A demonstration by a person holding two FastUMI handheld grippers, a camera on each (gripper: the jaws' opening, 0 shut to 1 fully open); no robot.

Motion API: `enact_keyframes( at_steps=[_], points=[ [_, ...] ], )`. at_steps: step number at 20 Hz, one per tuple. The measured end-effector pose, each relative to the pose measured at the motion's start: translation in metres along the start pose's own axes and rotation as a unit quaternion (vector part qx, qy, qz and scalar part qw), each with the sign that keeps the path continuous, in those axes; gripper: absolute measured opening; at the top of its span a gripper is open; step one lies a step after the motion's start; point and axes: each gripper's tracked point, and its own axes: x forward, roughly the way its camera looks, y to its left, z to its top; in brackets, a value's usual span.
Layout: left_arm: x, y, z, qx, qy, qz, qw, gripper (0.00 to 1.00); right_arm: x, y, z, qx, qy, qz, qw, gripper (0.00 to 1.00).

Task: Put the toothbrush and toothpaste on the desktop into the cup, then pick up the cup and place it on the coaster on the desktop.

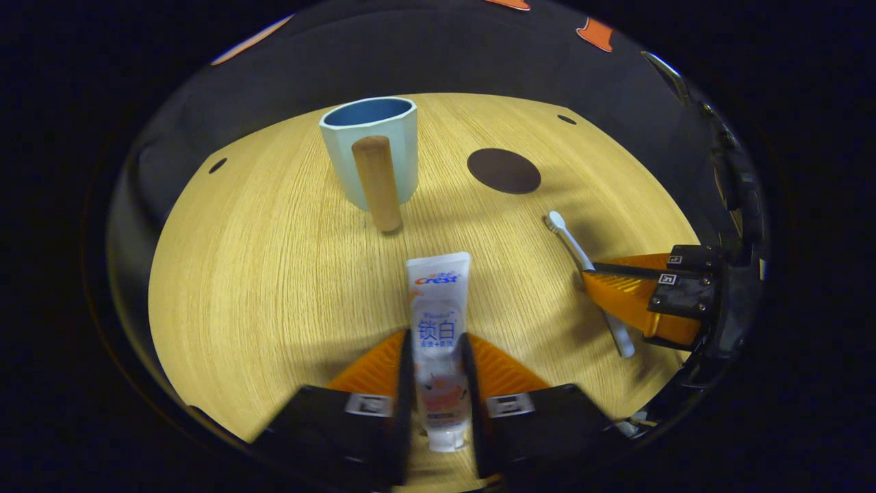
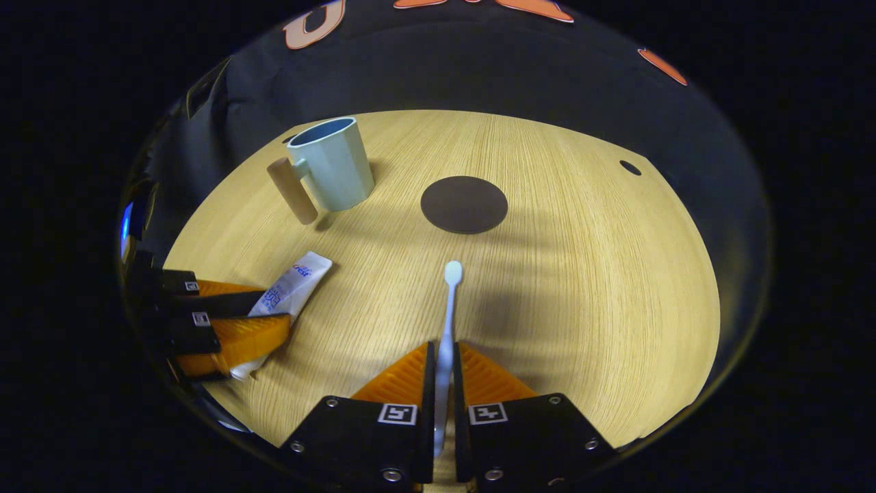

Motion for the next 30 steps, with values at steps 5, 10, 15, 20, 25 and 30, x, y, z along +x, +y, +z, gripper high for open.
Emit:
enact_keyframes(
  at_steps=[5, 10, 15, 20, 25, 30],
  points=[
    [0.006, -0.003, 0.012, 0.001, -0.02, -0.022, 1.0, 0.24, -0.001, 0.003, 0.003, 0.006, -0.02, 0.012, 1.0, 0.07],
    [0.002, 0.0, 0.019, -0.002, -0.046, -0.016, 0.999, 0.23, -0.014, 0.002, 0.015, 0.013, -0.053, 0.023, 0.998, 0.07],
    [-0.012, 0.006, 0.042, 0.007, -0.094, -0.003, 0.996, 0.23, -0.023, 0.005, 0.015, 0.014, -0.076, 0.043, 0.996, 0.07],
    [-0.022, 0.013, 0.073, 0.013, -0.172, 0.013, 0.985, 0.23, -0.028, 0.002, 0.016, 0.017, -0.103, 0.054, 0.993, 0.07],
    [-0.04, 0.016, 0.095, 0.011, -0.236, 0.009, 0.972, 0.23, -0.036, 0.001, 0.024, 0.026, -0.134, 0.057, 0.989, 0.07],
    [-0.057, 0.034, 0.126, -0.004, -0.307, 0.025, 0.951, 0.23, -0.047, -0.005, 0.039, 0.044, -0.176, 0.06, 0.982, 0.07]
  ],
)
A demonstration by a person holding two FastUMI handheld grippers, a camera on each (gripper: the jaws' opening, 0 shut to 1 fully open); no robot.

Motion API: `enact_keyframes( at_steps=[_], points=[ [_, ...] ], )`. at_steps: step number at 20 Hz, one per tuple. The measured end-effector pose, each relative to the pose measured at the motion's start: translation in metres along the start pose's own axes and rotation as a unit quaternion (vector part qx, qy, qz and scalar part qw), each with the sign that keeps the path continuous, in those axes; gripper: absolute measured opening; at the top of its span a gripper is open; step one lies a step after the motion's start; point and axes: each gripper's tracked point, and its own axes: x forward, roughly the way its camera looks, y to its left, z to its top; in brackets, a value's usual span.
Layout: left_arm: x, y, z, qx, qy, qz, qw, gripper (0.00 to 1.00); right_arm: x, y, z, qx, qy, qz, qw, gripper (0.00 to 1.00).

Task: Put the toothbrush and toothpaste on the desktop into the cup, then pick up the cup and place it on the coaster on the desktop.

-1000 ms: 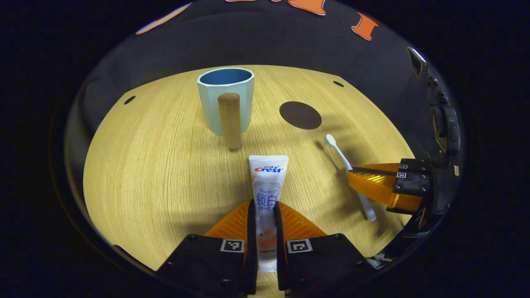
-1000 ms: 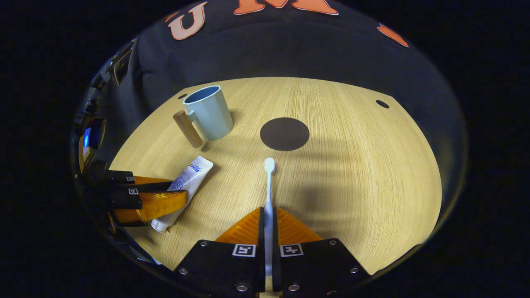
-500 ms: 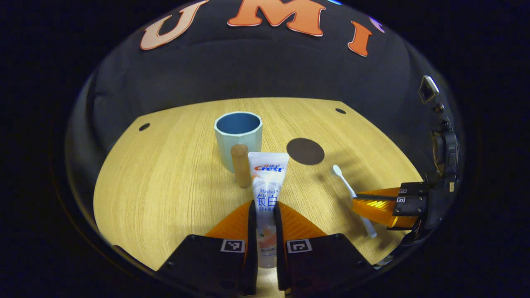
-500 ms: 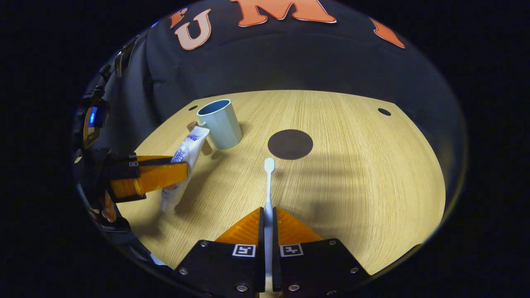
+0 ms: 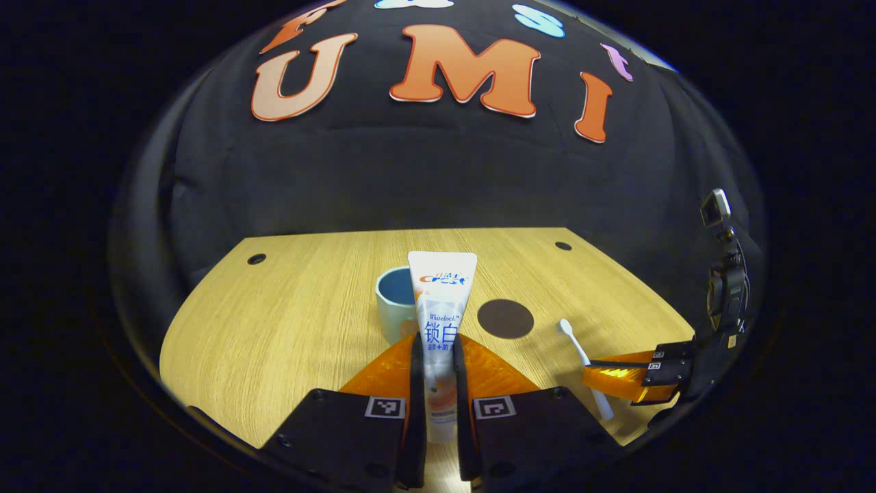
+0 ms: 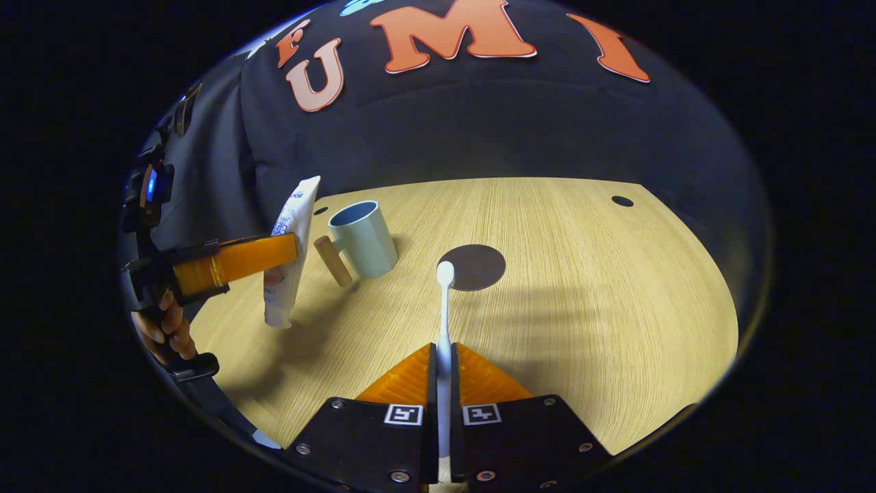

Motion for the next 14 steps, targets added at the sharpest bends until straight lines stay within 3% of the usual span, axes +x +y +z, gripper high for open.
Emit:
enact_keyframes(
  at_steps=[5, 14],
  points=[
    [0.012, 0.02, 0.044, -0.024, -0.071, 0.012, 0.997, 0.22, -0.005, -0.003, 0.013, 0.008, -0.031, 0.001, 0.999, 0.07],
    [0.058, 0.032, 0.098, -0.053, -0.125, 0.01, 0.991, 0.22, -0.01, -0.016, 0.028, 0.019, -0.066, 0.001, 0.998, 0.07]
  ],
)
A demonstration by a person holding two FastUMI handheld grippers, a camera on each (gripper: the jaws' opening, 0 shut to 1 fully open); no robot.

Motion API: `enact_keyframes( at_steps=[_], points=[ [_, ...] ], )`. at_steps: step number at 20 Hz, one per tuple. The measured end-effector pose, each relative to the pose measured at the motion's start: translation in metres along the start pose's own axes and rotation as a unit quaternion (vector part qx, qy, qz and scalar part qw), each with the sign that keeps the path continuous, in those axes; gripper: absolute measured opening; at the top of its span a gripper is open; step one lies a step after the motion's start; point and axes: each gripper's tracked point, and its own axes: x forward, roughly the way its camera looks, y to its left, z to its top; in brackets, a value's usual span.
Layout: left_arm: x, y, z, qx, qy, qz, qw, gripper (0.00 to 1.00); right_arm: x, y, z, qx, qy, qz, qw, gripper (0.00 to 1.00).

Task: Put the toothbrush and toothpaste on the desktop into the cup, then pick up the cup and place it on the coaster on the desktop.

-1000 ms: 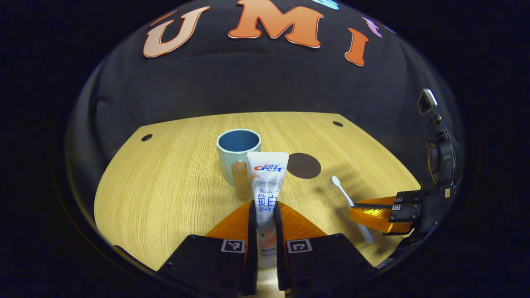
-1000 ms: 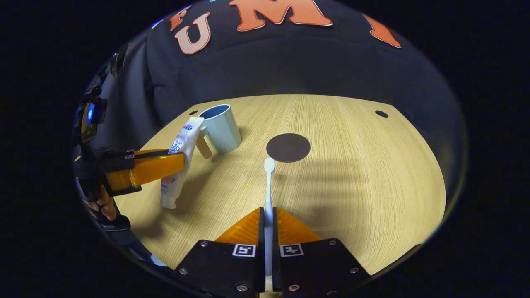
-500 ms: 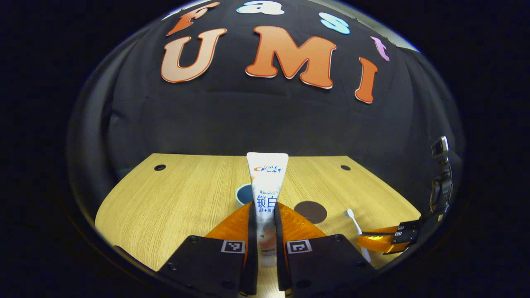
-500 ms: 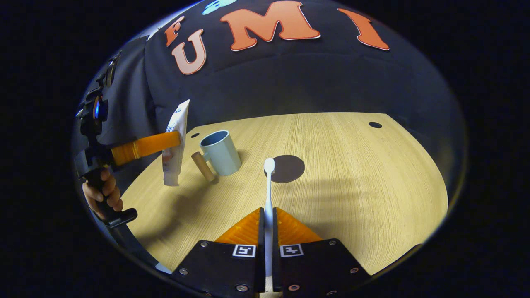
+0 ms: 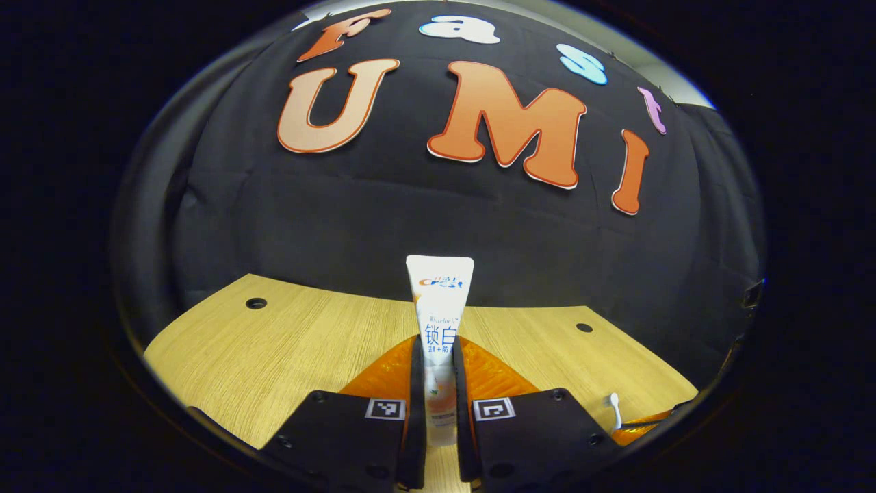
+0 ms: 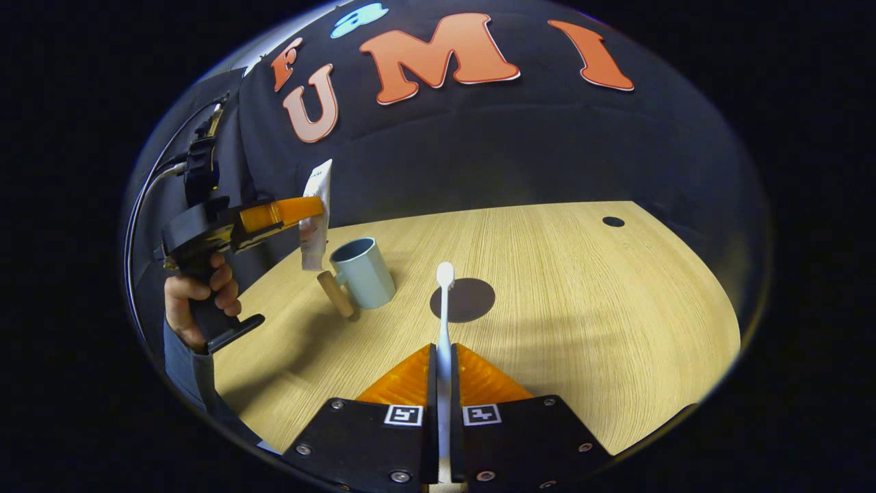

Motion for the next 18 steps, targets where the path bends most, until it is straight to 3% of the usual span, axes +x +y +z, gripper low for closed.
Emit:
enact_keyframes(
  at_steps=[4, 9, 18],
  points=[
    [0.015, -0.004, 0.025, 0.002, -0.032, -0.002, 0.999, 0.22, 0.001, -0.009, 0.009, 0.011, -0.015, -0.002, 1.0, 0.07],
    [0.041, -0.001, 0.023, 0.003, -0.047, -0.003, 0.999, 0.22, 0.006, -0.014, 0.02, 0.017, -0.03, 0.0, 0.999, 0.07],
    [0.061, 0.014, -0.028, -0.012, 0.014, -0.001, 1.0, 0.22, 0.008, -0.004, 0.042, 0.021, -0.067, 0.012, 0.997, 0.07]
  ],
)
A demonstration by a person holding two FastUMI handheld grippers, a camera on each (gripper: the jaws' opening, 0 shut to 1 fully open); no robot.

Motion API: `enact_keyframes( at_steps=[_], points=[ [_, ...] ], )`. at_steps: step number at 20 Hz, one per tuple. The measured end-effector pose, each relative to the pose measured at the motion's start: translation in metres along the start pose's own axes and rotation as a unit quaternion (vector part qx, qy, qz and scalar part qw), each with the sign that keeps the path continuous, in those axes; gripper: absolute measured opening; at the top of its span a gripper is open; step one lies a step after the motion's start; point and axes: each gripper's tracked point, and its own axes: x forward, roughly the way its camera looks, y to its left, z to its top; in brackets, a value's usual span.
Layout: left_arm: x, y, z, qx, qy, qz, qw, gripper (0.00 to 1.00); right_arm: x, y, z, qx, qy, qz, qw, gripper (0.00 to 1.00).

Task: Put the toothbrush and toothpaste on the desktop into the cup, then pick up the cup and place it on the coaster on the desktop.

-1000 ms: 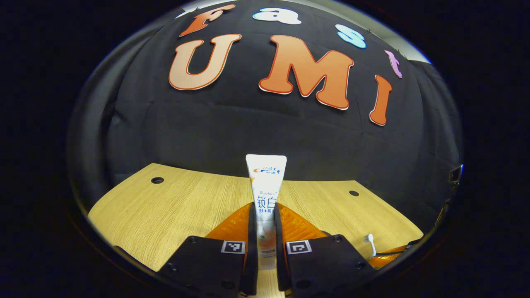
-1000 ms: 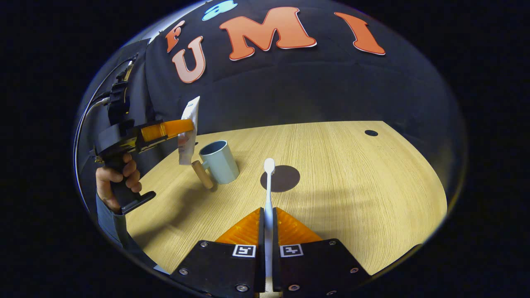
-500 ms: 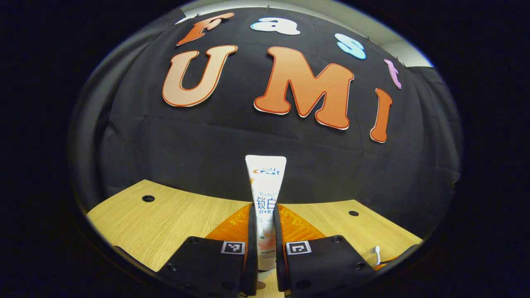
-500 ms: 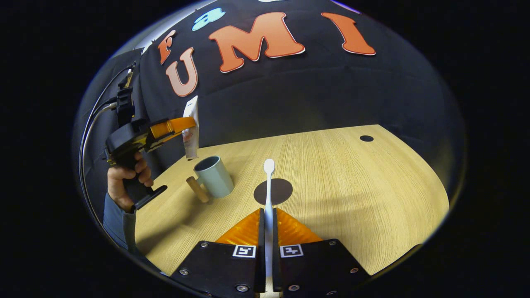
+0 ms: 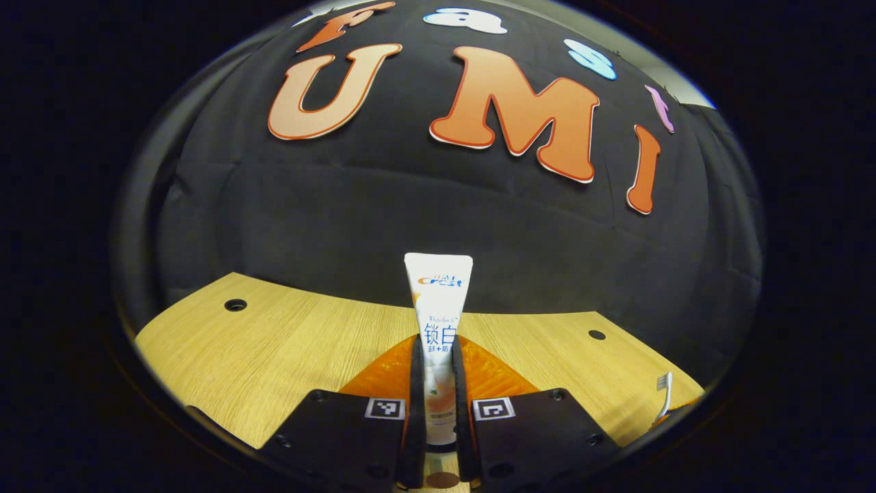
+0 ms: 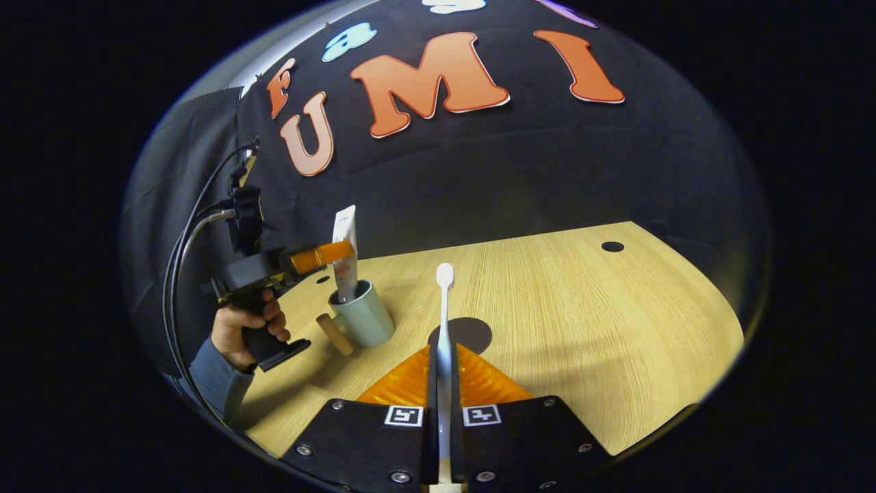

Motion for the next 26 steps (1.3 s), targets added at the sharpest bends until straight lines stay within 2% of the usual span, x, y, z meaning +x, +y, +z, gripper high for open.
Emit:
enact_keyframes(
  at_steps=[16, 19, 22, 23, 24, 26],
  points=[
    [-0.03, -0.001, -0.043, 0.002, 0.05, -0.009, 0.999, 0.22, 0.011, 0.037, 0.022, 0.003, -0.039, 0.021, 0.999, 0.07],
    [-0.032, 0.0, -0.049, 0.006, 0.058, -0.017, 0.998, 0.24, 0.022, 0.044, 0.027, -0.002, -0.052, 0.018, 0.998, 0.07],
    [-0.04, -0.005, -0.056, 0.005, 0.07, -0.032, 0.997, 0.28, 0.03, 0.058, 0.036, 0.01, -0.066, 0.031, 0.997, 0.07],
    [-0.042, -0.006, -0.057, 0.005, 0.07, -0.037, 0.997, 0.34, 0.032, 0.063, 0.042, 0.011, -0.077, 0.036, 0.996, 0.07],
    [-0.045, -0.005, -0.051, 0.012, 0.057, -0.035, 0.998, 0.36, 0.034, 0.07, 0.048, 0.007, -0.087, 0.043, 0.995, 0.07],
    [-0.052, -0.002, -0.034, 0.032, 0.029, -0.029, 0.999, 0.32, 0.039, 0.081, 0.063, -0.005, -0.115, 0.052, 0.992, 0.07]
  ],
)
